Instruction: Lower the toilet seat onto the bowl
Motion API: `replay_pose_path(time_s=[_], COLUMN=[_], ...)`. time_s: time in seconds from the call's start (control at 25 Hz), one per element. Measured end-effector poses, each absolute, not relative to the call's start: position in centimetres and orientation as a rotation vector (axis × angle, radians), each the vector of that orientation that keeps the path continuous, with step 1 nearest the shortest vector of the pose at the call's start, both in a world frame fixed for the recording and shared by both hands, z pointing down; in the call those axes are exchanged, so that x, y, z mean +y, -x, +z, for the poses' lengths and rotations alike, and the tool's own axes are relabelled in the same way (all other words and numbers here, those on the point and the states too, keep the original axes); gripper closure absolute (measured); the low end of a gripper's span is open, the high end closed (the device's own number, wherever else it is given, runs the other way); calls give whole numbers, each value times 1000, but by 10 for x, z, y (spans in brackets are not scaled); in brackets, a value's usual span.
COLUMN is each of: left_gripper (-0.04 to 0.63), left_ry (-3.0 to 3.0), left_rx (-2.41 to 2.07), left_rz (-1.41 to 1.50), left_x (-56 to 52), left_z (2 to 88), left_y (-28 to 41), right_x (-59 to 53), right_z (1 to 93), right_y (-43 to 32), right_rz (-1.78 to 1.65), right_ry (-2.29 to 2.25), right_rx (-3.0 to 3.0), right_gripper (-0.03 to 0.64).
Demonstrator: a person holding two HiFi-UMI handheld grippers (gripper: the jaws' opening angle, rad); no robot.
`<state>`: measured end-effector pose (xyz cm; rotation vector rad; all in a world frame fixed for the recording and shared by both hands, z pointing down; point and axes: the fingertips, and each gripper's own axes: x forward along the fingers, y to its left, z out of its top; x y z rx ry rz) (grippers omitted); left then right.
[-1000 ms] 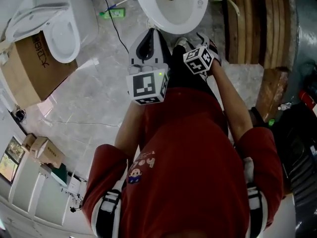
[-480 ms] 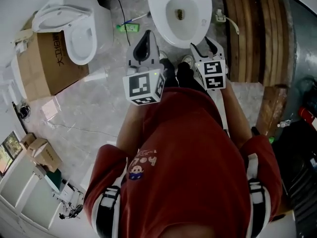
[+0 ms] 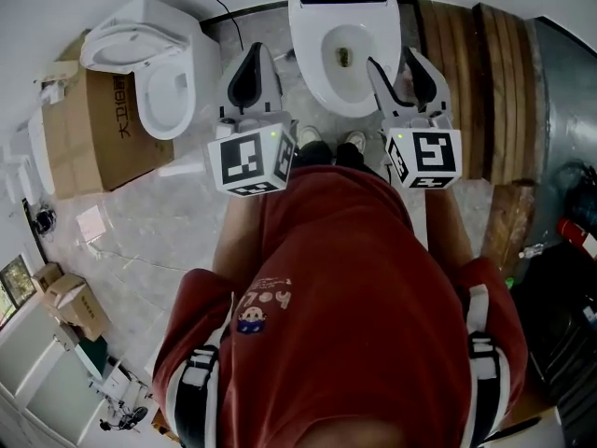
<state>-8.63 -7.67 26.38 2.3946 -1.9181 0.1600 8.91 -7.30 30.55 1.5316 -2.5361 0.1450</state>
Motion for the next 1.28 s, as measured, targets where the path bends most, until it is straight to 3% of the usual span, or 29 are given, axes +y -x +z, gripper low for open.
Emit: replay_pose_path(time_s=[0.32,0.6,1.0,1.28], left_gripper=[586,586,586,586], left_ry=[-2507,-2529,-2535,-2549], left_rx=[-2000,-2002,-1972,-1958], left_rz=[-3,-80,-85,-83], left_x=[-86,-95,-104,-102], left_z=[199,183,189,189], left_y=[98,107,101,96], right_x=[-93,-102,-105,-104], right_z=[200,182,184,184], right_y=[-88,-84,-92,-93], right_rz=[-163,-242,-243,-245], right_ry=[-1765,-1827,-1881,-1894], right_rx=[-2605,-2573,-2536,-2503], right_gripper=[398,416,564,606])
